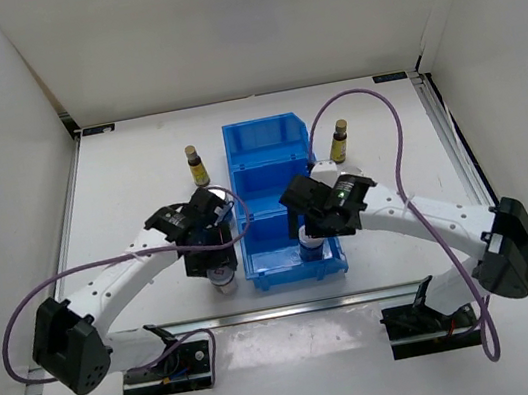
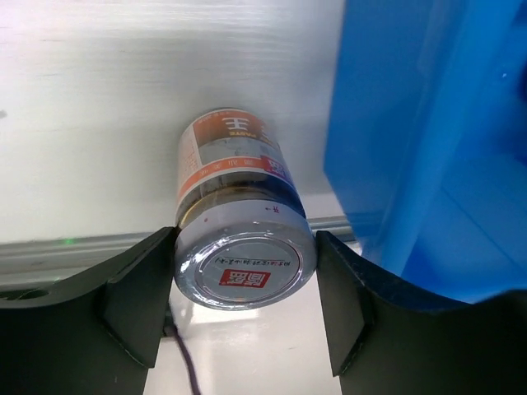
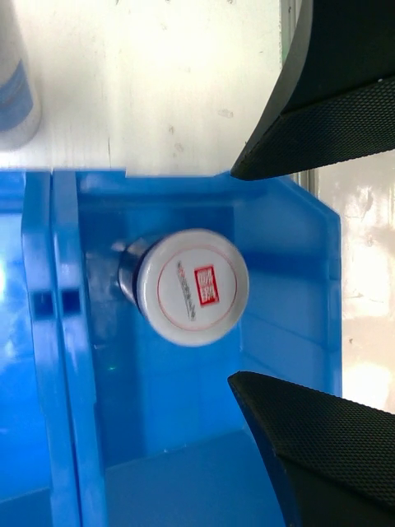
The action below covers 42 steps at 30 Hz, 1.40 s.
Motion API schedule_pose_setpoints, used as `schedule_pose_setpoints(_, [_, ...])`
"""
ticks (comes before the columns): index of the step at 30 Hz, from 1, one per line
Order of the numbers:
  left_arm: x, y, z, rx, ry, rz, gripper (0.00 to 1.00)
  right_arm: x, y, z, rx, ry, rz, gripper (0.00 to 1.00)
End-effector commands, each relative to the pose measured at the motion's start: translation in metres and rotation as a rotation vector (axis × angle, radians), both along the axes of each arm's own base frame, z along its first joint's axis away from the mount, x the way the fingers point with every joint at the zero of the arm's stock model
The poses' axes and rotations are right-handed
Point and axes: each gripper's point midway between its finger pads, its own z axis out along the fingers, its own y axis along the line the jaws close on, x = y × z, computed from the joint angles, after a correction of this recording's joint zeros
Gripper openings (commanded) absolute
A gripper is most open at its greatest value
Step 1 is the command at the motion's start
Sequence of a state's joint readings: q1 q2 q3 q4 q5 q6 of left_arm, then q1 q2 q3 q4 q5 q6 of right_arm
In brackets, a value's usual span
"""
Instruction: Organize the condiment bottles
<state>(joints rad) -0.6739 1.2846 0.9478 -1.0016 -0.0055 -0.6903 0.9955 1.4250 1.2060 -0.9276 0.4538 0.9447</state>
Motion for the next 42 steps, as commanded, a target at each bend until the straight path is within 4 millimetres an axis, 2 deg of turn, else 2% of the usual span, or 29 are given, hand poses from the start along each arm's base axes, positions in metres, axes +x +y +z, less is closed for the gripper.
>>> schedule_pose_setpoints(1, [0.016,0.009,0.058,-0.002,-0.166,0.061,0.37,0.004,-0.012,0.015,0.033,-0.101,-0.075,1.00])
schedule_pose_setpoints(2, [0.029,0.009,0.085,-0.015,-0.242,0.080,0.35,-0.002,-0.012,0.027,0.079,-0.143,-0.090,1.00])
schedule_pose_setpoints(4, [0.033,0.009,0.109,-0.022,-0.289,0.084,0.33,-0.006,-0.021,0.035,0.103,-0.212,-0.122,1.00])
schedule_pose_setpoints(5, [0.037,0.004,0.132,-0.053,-0.336,0.082,0.33,-0.011,-0.032,0.039,0.116,-0.270,-0.133,1.00])
schedule_pose_setpoints(6, [0.042,0.003,0.145,-0.068,-0.369,0.090,0.31,-0.014,-0.037,0.039,0.141,-0.286,-0.159,1.00])
schedule_pose_setpoints(7, [0.041,-0.003,0.152,-0.071,-0.382,0.070,0.30,-0.014,-0.040,0.040,0.165,-0.300,-0.177,1.00])
schedule_pose_setpoints(8, [0.045,-0.011,0.169,-0.110,-0.413,0.073,0.30,-0.017,-0.048,0.038,0.192,-0.305,-0.191,1.00])
schedule_pose_setpoints(10, [0.049,-0.022,0.173,-0.112,-0.416,0.062,0.30,-0.018,-0.056,0.039,0.220,-0.327,-0.225,1.00])
schedule_pose_setpoints(12, [0.055,-0.046,0.180,-0.152,-0.441,0.014,0.30,-0.017,-0.056,0.036,0.219,-0.327,-0.225,1.00])
schedule_pose_setpoints(17, [0.064,-0.099,0.145,-0.158,-0.386,-0.094,0.30,-0.017,-0.054,0.038,0.181,-0.310,-0.230,1.00])
schedule_pose_setpoints(23, [0.070,-0.125,0.111,-0.186,-0.347,-0.128,0.31,-0.017,-0.053,0.039,0.155,-0.298,-0.237,1.00])
schedule_pose_setpoints(26, [0.071,-0.125,0.093,-0.142,-0.316,-0.148,0.32,-0.017,-0.054,0.036,0.153,-0.294,-0.244,1.00])
schedule_pose_setpoints(32, [0.067,-0.126,0.058,-0.105,-0.253,-0.161,0.44,-0.017,-0.054,0.035,0.151,-0.294,-0.244,1.00])
schedule_pose_setpoints(33, [0.065,-0.125,0.050,-0.088,-0.236,-0.163,0.53,-0.017,-0.054,0.035,0.151,-0.294,-0.244,1.00])
schedule_pose_setpoints(35, [0.062,-0.124,0.038,-0.080,-0.212,-0.159,0.58,-0.017,-0.054,0.033,0.143,-0.291,-0.243,1.00])
schedule_pose_setpoints(42, [0.060,-0.126,0.022,-0.080,-0.182,-0.157,0.69,-0.017,-0.054,0.033,0.143,-0.291,-0.243,1.00])
